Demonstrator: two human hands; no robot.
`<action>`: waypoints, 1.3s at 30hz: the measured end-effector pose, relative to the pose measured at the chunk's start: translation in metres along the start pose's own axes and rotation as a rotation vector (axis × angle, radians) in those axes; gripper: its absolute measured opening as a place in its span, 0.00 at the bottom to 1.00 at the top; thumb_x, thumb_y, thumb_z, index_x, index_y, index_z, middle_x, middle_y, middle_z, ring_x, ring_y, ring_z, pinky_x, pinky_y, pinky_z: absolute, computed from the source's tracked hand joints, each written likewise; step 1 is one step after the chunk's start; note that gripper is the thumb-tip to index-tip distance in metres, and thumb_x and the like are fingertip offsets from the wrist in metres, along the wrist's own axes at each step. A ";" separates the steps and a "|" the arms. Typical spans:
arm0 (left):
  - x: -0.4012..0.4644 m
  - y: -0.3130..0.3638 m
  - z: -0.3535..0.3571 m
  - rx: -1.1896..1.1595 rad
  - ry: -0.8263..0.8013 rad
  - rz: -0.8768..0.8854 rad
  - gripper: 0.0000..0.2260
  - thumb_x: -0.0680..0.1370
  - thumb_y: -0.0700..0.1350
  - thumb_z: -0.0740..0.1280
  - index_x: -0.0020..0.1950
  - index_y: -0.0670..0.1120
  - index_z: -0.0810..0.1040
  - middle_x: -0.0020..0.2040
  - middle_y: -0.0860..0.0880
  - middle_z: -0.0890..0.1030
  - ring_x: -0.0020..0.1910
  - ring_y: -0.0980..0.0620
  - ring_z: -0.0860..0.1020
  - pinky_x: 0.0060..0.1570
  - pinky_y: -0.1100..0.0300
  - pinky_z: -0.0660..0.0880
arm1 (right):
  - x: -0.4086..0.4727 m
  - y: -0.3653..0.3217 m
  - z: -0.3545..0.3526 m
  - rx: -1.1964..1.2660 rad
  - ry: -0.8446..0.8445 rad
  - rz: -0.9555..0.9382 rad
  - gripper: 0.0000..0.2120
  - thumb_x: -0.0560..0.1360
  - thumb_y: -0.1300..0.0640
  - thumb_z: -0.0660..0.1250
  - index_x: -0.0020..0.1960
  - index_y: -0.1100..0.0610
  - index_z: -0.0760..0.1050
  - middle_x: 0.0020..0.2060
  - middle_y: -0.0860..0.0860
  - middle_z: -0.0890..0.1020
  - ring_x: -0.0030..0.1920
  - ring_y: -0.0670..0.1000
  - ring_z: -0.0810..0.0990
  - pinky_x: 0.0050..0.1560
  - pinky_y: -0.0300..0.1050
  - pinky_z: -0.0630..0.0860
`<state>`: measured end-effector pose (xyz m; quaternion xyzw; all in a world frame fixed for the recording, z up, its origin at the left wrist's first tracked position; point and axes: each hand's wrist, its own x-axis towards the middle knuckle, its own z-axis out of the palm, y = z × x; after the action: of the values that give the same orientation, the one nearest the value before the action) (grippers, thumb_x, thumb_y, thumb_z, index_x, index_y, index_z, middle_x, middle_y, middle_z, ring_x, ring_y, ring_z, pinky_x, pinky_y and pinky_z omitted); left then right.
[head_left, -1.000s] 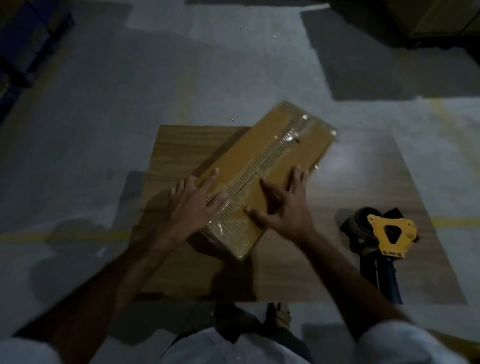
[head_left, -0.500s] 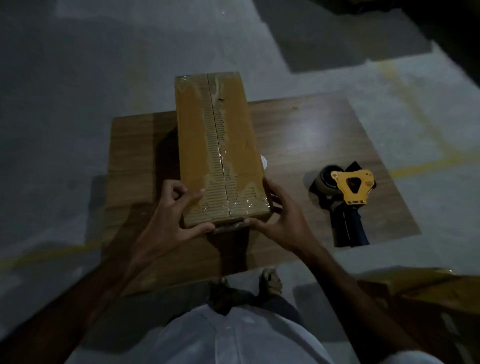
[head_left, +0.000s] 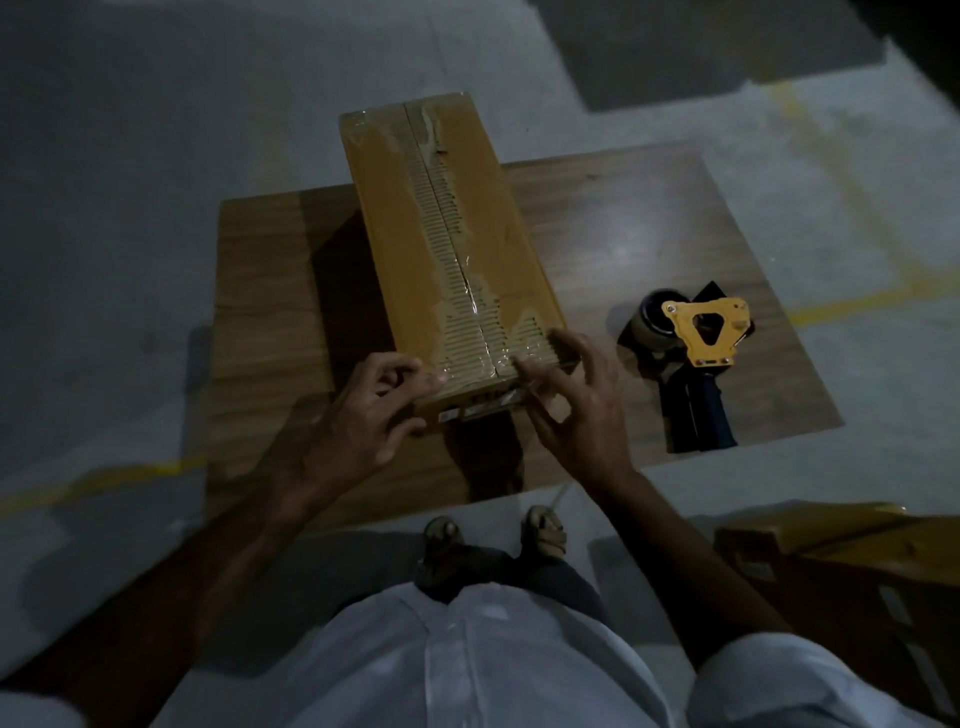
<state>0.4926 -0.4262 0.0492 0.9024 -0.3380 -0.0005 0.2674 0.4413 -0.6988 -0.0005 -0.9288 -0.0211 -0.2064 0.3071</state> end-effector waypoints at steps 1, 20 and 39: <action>-0.002 -0.002 0.002 0.018 0.012 -0.009 0.26 0.70 0.38 0.82 0.67 0.42 0.82 0.63 0.37 0.77 0.56 0.39 0.80 0.51 0.48 0.82 | -0.002 0.000 0.000 0.021 0.000 0.011 0.22 0.73 0.56 0.80 0.66 0.50 0.83 0.73 0.58 0.71 0.72 0.58 0.70 0.70 0.45 0.66; 0.015 0.007 0.035 0.006 0.231 -0.155 0.17 0.74 0.43 0.79 0.62 0.45 0.85 0.68 0.41 0.74 0.66 0.42 0.74 0.62 0.43 0.77 | 0.008 0.035 -0.013 0.509 -0.163 0.473 0.08 0.77 0.63 0.75 0.55 0.57 0.86 0.47 0.44 0.86 0.48 0.42 0.86 0.48 0.40 0.83; -0.010 0.071 0.067 0.132 0.204 -0.271 0.37 0.67 0.17 0.64 0.74 0.40 0.75 0.70 0.35 0.71 0.73 0.40 0.69 0.66 0.46 0.76 | 0.032 0.046 -0.021 0.971 0.039 0.713 0.11 0.77 0.64 0.74 0.58 0.64 0.82 0.48 0.47 0.87 0.50 0.41 0.86 0.49 0.35 0.80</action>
<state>0.4295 -0.4972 0.0239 0.9505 -0.1840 0.0771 0.2381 0.4701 -0.7513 0.0016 -0.6283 0.2052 -0.0743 0.7468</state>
